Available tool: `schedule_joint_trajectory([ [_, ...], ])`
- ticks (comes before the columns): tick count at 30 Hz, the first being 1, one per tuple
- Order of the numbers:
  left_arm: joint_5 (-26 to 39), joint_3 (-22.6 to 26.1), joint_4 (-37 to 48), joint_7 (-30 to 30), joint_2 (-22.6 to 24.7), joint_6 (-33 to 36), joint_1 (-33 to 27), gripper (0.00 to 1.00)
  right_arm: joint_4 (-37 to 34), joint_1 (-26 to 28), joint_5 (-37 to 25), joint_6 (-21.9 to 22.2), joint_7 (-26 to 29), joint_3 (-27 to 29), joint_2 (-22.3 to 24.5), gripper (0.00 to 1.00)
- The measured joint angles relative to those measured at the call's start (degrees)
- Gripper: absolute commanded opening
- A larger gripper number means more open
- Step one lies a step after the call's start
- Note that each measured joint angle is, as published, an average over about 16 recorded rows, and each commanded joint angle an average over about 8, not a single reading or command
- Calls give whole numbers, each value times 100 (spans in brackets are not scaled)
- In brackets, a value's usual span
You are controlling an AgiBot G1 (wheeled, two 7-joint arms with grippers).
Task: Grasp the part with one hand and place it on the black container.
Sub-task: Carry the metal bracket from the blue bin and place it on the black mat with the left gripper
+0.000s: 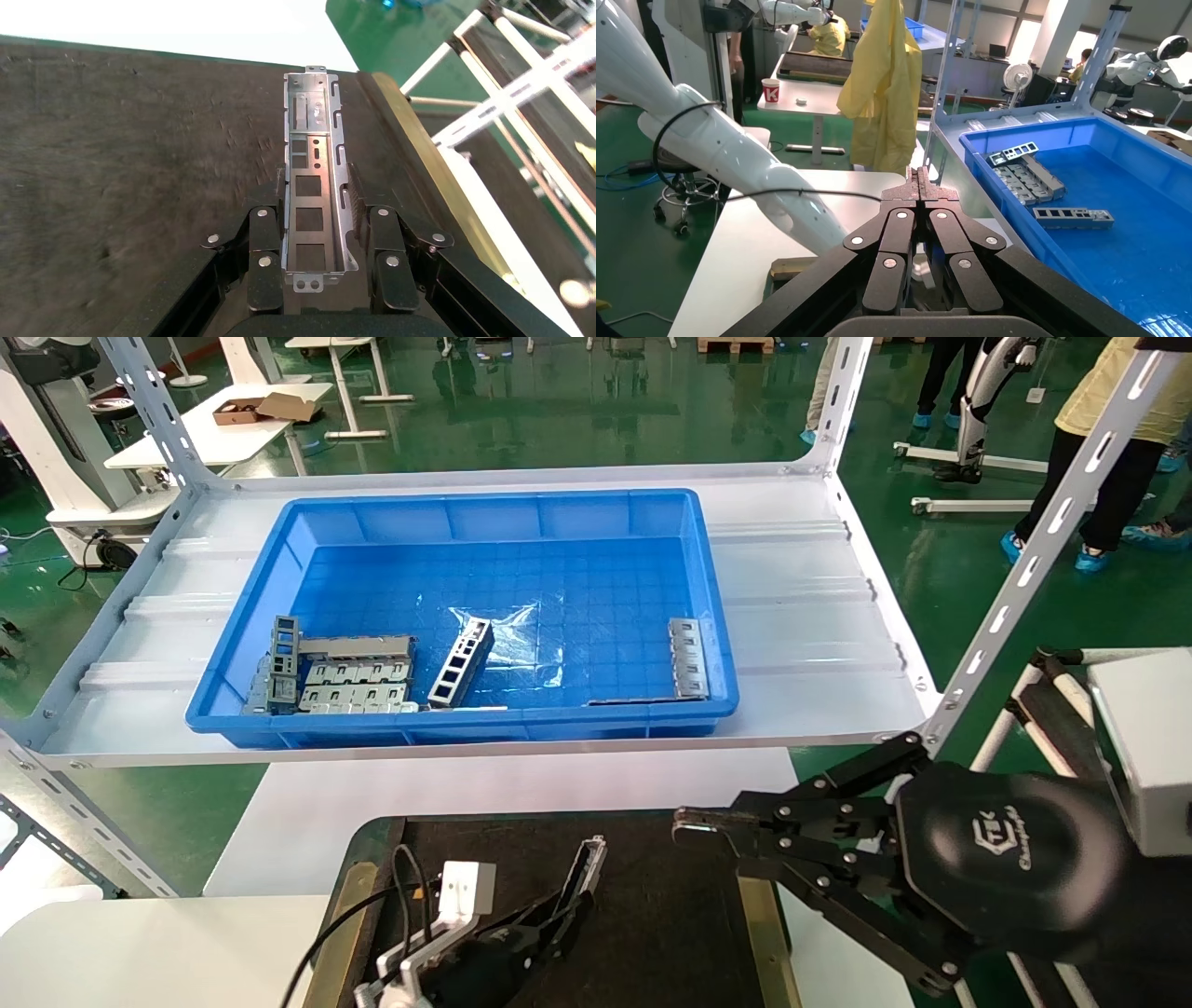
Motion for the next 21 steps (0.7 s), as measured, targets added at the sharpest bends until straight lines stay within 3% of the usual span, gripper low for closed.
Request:
schedule_joint_trajectory([
  [10,-85,660,1077,-537,710,-619,-632,0,0,0,1,0,-1,-1,0,0],
  [21,-394,1226,1850,-891,1097,-937,-1054,0,0,1,2,1,-1,-2,1,0],
])
